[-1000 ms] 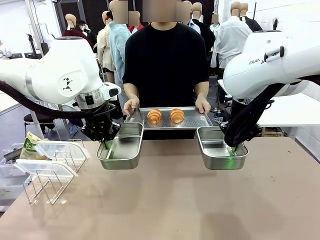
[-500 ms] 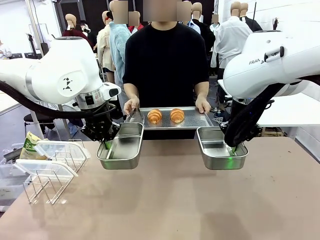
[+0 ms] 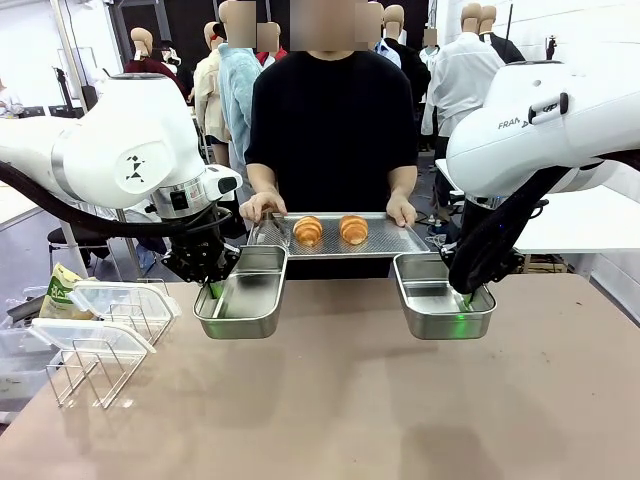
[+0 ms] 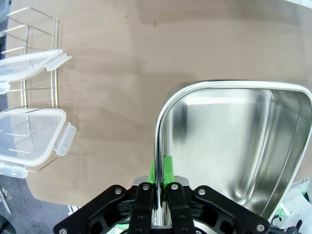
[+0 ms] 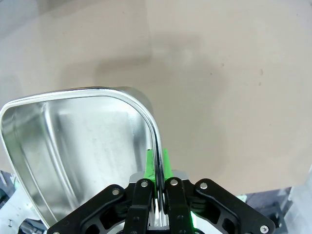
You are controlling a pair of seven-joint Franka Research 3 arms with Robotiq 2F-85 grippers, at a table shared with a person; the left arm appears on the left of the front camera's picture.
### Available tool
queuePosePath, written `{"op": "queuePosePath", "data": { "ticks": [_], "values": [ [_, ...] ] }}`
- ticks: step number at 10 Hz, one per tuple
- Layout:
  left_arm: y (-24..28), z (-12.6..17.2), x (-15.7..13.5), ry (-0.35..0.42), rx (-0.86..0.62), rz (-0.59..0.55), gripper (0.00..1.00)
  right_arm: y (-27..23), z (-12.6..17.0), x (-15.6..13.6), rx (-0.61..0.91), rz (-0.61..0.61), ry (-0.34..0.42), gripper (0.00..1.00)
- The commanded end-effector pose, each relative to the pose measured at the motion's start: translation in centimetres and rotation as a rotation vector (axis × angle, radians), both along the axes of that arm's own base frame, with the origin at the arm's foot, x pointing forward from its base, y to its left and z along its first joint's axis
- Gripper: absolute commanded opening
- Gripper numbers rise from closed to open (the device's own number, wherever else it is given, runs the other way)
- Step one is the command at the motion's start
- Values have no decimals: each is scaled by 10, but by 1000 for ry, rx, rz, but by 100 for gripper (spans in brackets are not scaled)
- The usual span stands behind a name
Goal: Place the bread in airtight containers.
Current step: Once an object is inside an Airtight Container , place the container in the center of the table.
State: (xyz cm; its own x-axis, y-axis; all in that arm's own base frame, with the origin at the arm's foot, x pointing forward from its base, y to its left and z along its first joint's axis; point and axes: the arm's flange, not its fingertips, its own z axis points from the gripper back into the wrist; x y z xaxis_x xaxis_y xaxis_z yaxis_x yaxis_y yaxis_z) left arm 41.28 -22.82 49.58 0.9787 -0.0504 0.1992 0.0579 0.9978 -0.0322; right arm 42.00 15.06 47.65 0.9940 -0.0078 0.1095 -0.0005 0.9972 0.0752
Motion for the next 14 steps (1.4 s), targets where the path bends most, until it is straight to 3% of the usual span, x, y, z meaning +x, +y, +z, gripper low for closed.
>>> {"op": "queuePosePath", "data": {
  "ticks": [1, 14],
  "values": [
    [1, 2, 0, -4, -2, 2, 0, 0, 1, 0, 2, -2, -1, 0],
    [1, 2, 0, -4, -2, 2, 0, 0, 1, 0, 2, -2, -1, 0]
  ]
}}
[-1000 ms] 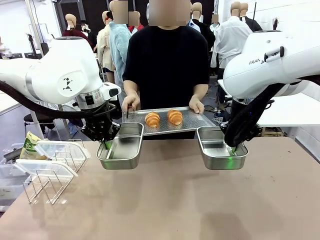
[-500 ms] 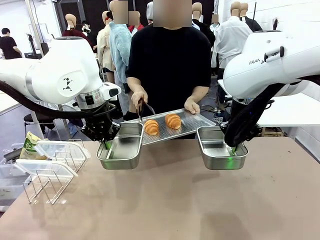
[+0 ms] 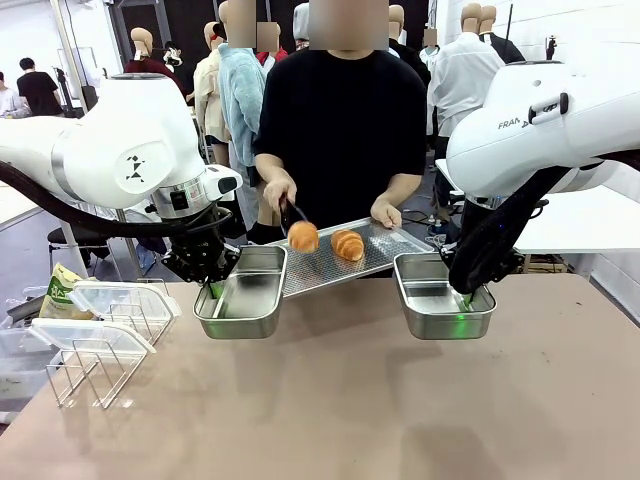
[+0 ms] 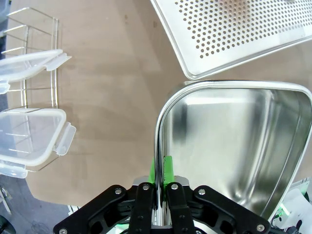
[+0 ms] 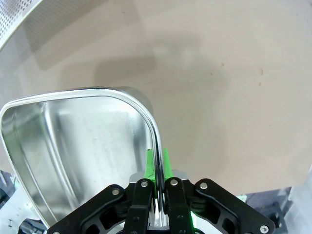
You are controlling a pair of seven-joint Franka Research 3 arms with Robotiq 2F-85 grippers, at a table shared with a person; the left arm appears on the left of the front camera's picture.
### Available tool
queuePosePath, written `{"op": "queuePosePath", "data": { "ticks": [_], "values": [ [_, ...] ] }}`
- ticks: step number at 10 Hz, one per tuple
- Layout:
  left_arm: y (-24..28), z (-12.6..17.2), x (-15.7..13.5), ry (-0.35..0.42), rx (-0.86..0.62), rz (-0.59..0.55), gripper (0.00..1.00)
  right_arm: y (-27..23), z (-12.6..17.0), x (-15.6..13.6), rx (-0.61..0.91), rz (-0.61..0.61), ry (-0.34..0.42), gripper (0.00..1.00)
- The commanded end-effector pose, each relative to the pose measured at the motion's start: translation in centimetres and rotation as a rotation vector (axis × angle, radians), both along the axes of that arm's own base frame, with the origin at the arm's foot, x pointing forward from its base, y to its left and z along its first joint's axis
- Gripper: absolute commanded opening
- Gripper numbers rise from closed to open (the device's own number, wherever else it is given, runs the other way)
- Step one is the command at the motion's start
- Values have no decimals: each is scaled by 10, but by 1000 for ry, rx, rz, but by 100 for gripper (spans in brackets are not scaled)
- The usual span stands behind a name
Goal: Place the bread in airtight containers.
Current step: Once an object is inside an Airtight Container , place the container in the center of the table.
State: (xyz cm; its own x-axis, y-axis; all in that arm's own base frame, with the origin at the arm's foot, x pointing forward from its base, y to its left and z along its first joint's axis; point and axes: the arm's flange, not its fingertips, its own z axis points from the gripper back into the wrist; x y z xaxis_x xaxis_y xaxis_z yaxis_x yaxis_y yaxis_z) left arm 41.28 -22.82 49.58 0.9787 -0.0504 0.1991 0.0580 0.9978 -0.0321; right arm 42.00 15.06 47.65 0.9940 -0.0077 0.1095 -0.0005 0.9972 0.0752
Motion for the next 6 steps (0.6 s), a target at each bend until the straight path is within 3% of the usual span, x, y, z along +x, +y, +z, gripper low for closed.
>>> {"op": "queuePosePath", "data": {
  "ticks": [1, 6],
  "values": [
    [1, 2, 0, -4, -2, 2, 0, 0, 1, 0, 2, -2, -1, 0],
    [1, 2, 0, -4, -2, 2, 0, 0, 1, 0, 2, -2, -1, 0]
  ]
}}
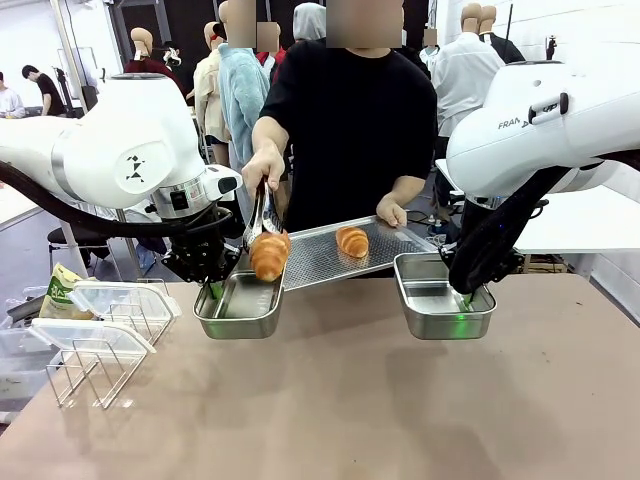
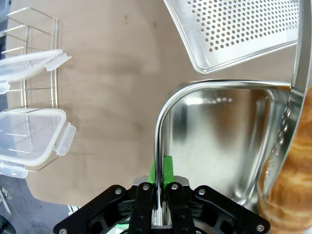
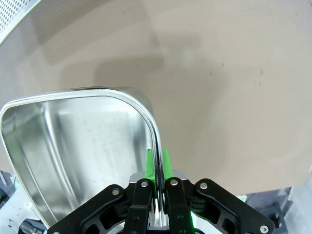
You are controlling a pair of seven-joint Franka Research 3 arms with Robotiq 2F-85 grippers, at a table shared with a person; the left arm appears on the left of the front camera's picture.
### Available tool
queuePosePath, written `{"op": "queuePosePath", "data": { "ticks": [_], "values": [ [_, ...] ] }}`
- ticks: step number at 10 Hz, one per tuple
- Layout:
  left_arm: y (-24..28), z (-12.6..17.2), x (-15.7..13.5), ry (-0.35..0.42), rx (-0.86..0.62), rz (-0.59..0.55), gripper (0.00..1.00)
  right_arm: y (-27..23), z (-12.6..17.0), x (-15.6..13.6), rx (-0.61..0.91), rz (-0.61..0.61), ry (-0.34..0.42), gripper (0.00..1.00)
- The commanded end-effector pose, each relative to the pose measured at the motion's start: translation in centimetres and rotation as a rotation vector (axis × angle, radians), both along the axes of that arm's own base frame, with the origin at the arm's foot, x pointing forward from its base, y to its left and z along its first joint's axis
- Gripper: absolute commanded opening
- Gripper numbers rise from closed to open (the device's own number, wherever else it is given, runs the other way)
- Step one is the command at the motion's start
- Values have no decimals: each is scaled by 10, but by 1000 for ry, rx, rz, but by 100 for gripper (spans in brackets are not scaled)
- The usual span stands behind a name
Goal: Place the bread in airtight containers.
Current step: Once an object is inside an Airtight Container , place the container in the center of the table.
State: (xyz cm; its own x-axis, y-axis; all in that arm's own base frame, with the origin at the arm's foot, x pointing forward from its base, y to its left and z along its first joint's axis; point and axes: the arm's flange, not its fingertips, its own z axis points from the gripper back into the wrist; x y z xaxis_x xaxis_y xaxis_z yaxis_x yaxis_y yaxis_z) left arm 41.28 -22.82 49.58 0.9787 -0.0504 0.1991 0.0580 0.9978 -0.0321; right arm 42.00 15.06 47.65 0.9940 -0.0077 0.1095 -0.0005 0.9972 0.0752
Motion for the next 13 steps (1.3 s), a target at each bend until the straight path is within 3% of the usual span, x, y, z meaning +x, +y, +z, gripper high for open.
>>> {"op": "queuePosePath", "data": {
  "ticks": [1, 13],
  "values": [
    [1, 2, 0, -4, -2, 2, 0, 0, 1, 0, 2, -2, -1, 0],
    [1, 2, 0, -4, -2, 2, 0, 0, 1, 0, 2, -2, -1, 0]
  ]
}}
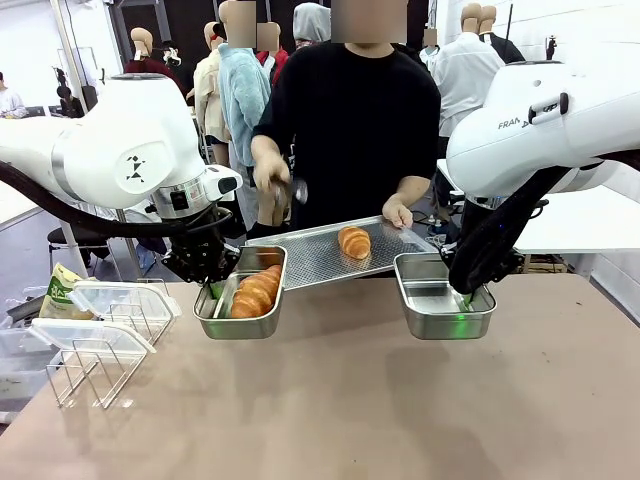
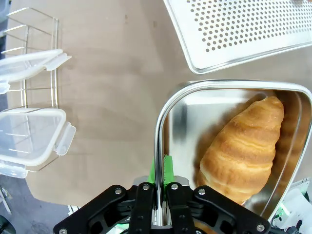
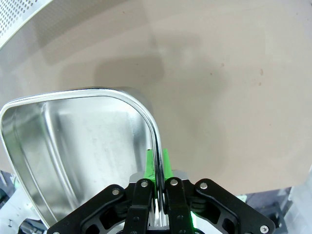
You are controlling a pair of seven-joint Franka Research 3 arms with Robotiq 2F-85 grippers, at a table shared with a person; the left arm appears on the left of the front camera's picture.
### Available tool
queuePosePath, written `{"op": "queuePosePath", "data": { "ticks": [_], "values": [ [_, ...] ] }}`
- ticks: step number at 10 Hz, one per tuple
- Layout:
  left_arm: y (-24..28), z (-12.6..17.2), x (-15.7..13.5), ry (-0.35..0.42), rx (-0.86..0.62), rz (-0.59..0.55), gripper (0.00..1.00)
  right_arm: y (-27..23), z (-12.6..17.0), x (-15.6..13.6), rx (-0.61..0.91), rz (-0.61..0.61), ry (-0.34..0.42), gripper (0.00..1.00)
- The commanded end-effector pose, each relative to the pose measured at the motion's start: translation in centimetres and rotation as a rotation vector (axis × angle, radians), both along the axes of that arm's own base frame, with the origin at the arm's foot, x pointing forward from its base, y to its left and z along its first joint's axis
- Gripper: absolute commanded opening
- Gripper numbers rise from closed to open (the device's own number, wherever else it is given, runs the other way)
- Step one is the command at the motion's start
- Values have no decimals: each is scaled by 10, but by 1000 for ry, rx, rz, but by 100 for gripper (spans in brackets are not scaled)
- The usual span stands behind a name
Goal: Place the bread in airtight containers.
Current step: Once an object is inside an Airtight Container , place the container in the center of the table.
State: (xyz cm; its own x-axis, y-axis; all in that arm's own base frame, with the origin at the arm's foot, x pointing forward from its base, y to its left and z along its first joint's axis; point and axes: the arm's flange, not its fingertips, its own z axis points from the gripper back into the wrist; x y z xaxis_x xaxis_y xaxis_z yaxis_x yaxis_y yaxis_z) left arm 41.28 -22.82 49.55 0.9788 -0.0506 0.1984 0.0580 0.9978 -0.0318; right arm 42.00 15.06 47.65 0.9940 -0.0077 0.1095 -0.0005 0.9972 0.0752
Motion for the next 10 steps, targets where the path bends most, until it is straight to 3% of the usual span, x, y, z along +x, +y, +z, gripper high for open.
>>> {"op": "queuePosePath", "data": {
  "ticks": [1, 10],
  "values": [
    [1, 2, 0, -5, -2, 2, 0, 0, 1, 0, 2, -2, -1, 0],
    [1, 2, 0, -5, -2, 2, 0, 0, 1, 0, 2, -2, -1, 0]
  ]
}}
